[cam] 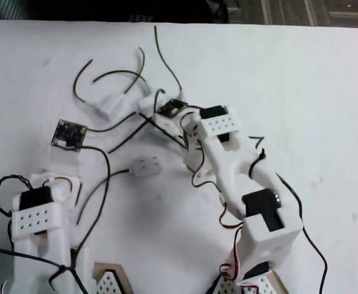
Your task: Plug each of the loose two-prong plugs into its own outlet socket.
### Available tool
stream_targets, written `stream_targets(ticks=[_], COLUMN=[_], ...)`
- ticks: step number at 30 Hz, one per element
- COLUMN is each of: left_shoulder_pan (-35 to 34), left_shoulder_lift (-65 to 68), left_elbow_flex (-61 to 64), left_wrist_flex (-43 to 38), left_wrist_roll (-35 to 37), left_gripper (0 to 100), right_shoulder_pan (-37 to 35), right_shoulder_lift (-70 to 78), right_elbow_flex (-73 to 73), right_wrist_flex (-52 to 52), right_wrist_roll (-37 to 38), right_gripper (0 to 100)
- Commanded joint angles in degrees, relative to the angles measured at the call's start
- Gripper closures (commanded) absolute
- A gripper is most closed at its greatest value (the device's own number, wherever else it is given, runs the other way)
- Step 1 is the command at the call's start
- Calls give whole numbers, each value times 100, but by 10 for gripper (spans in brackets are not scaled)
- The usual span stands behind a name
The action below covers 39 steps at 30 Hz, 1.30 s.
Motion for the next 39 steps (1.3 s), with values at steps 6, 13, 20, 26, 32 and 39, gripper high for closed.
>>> stream_targets(ticks=[6, 13, 20, 26, 32, 39], left_shoulder_pan=[-31, -31, -31, -31, -31, -31], left_shoulder_lift=[-92, -92, -92, -92, -92, -92], left_elbow_flex=[-18, -18, -18, -18, -18, -18], left_wrist_flex=[9, 9, 9, 9, 9, 9], left_wrist_roll=[-62, -70, -70, -70, -70, -70], left_gripper=[973, 973, 973, 973, 973, 973], right_shoulder_pan=[127, 171, 224, 233, 215, 207], right_shoulder_lift=[629, 655, 637, 207, 198, 1270], right_elbow_flex=[-237, -492, -554, -554, -527, -554], right_wrist_flex=[-295, -295, 163, 945, 1314, 1314], right_wrist_roll=[44, 316, 607, 809, 967, 1644], right_gripper=[852, 961, 980, 980, 980, 980])
